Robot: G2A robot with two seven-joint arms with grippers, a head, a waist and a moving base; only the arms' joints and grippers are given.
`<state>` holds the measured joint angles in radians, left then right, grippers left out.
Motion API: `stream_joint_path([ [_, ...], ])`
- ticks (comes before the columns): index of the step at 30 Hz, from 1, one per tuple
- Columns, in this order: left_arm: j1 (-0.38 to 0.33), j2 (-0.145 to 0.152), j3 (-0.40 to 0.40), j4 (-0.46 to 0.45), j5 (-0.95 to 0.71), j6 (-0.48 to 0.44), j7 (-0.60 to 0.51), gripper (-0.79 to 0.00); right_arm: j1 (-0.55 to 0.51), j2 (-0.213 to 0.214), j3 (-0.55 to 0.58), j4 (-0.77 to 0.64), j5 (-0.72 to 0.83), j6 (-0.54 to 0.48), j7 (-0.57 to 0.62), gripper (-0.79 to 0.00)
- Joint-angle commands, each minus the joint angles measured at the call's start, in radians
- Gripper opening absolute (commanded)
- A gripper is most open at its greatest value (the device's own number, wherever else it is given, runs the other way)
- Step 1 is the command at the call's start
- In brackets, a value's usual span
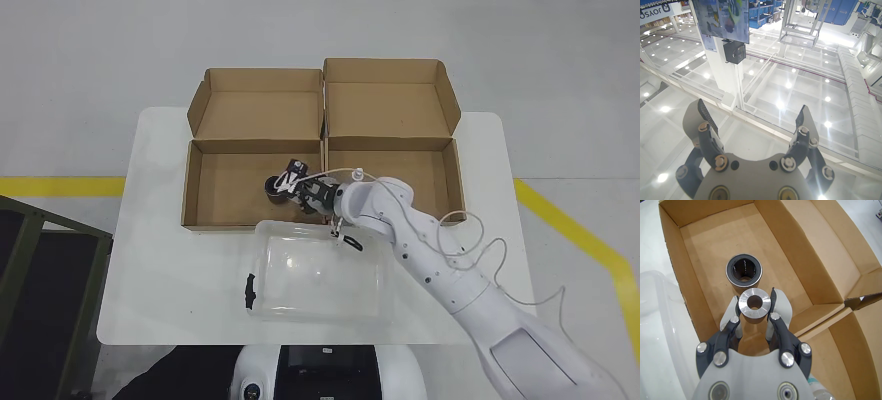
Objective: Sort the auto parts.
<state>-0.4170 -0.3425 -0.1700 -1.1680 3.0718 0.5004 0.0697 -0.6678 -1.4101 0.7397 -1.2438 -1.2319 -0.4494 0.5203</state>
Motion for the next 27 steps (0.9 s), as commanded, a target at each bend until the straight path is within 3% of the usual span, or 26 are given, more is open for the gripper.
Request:
stream_joint_path([
  [1,0.0,0.0,0.0,0.0,0.0,0.0,0.0,0.0,0.002,-0.002,0.0,0.005,0.0,0.0,0.002,-0.505],
  [4,0.0,0.0,0.0,0.0,0.0,0.0,0.0,0.0,0.005,-0.006,-0.001,0.012,-0.001,0.0,0.003,-0.462],
  [14,0.0,0.0,0.0,0.0,0.0,0.0,0.0,0.0,0.009,-0.014,0.006,-0.003,-0.006,-0.009,-0.004,-0.449],
  [27,0.0,0.0,0.0,0.0,0.0,0.0,0.0,0.0,-0.107,0.027,0.127,-0.25,0.0,-0.087,-0.033,-0.425],
])
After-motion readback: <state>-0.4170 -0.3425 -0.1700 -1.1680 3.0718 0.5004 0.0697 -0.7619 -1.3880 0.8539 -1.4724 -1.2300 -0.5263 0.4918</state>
